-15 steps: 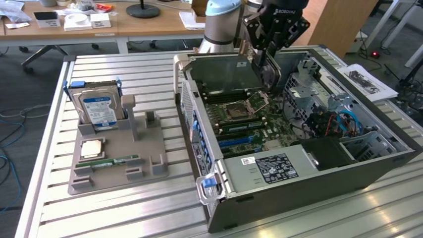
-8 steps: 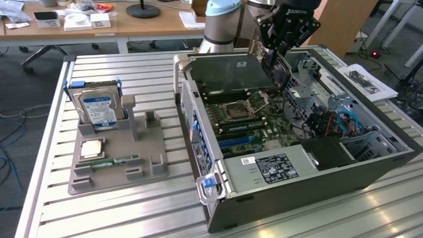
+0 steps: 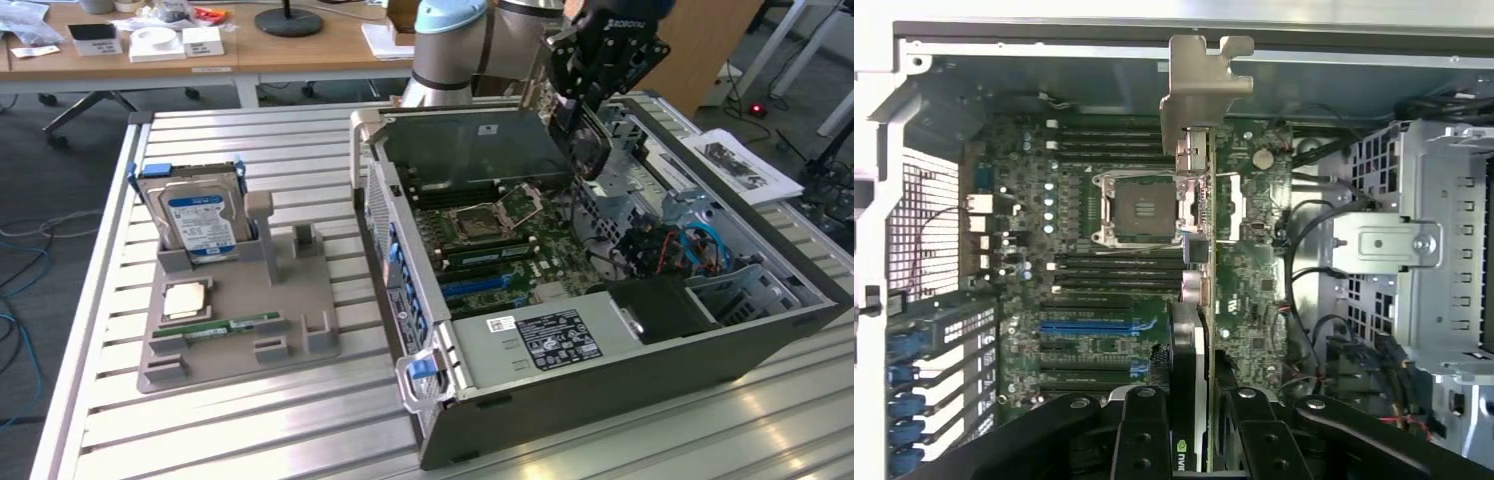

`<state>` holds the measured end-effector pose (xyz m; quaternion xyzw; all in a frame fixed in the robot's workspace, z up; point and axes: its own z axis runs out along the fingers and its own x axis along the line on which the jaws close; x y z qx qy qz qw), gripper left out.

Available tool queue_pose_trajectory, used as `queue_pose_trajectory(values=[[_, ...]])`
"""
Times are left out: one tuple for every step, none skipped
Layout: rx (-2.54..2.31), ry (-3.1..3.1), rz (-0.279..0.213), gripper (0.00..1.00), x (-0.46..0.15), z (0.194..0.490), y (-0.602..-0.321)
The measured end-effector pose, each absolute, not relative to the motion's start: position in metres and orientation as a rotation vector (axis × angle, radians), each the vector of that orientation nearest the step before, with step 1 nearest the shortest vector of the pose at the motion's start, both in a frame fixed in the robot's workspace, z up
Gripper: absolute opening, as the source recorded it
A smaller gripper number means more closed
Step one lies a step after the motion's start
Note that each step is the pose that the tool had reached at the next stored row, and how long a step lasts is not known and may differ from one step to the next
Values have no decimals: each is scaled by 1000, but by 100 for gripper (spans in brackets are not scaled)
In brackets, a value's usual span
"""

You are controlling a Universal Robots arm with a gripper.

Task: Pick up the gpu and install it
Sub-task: 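Pick up the gpu and move the gpu toward the slot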

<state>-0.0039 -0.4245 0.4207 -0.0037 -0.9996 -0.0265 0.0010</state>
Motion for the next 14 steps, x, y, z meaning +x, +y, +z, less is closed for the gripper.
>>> queue_pose_trajectory(values=[[-12,-3138,-83,27,-1,421,-424],[-12,-3138,-83,27,2,421,-424],[-12,-3138,-83,27,6,421,-424],[-12,-3138,-83,27,9,421,-424],[-12,-3138,-83,27,11,421,-424],[-12,-3138,-83,27,14,421,-424],[-12,-3138,-83,27,17,421,-424],[-12,-3138,-83,27,20,421,-424],[-12,-3138,-83,27,23,421,-424],[-12,-3138,-83,27,26,421,-424],[-12,-3138,-83,27,29,421,-424],[-12,-3138,-83,27,32,421,-424],[-12,-3138,-83,27,34,421,-424],[-12,-3138,-83,27,37,421,-424]])
